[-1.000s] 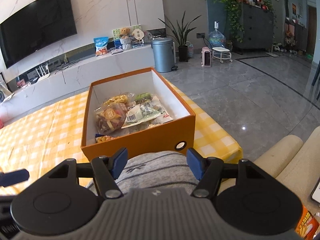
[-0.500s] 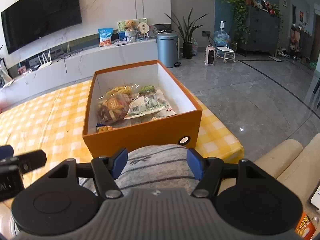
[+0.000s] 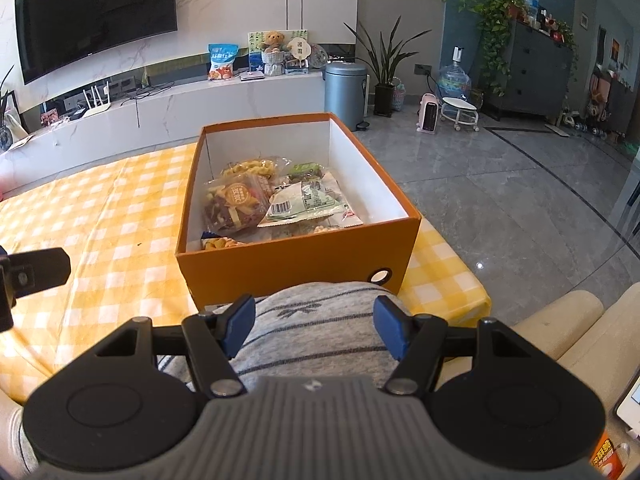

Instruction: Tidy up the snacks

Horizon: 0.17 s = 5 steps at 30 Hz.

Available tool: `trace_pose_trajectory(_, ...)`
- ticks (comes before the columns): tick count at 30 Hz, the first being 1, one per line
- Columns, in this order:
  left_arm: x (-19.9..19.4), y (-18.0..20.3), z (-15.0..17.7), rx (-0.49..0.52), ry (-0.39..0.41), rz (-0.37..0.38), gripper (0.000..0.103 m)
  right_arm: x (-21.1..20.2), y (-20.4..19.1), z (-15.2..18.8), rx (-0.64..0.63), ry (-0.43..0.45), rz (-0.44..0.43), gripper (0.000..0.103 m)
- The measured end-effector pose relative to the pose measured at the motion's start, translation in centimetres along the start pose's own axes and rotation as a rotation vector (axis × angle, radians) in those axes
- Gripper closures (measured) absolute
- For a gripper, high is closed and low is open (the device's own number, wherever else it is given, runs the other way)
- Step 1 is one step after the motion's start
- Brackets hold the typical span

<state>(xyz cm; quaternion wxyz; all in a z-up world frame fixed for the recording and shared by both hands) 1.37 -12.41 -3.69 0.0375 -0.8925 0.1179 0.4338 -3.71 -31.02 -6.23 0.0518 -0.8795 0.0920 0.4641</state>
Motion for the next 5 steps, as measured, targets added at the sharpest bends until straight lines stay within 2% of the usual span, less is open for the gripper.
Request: trace_pose_trajectory(5, -0.31, -0.41, -0.15, -0.006, 0.016, -0.011, 0.013, -0.24, -0.61, 0.09, -0.020, 0.008, -0.011, 0.038)
Point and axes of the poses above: each gripper's, at about its wrist camera, not at the fingertips, and x roughly the way its jaws point, y to its right, z to its underside, the point moved 2 cm from there along x, roughly the way its jaws point, and after that the axes turned 14 degrees about -y, right-handed, at the moved point
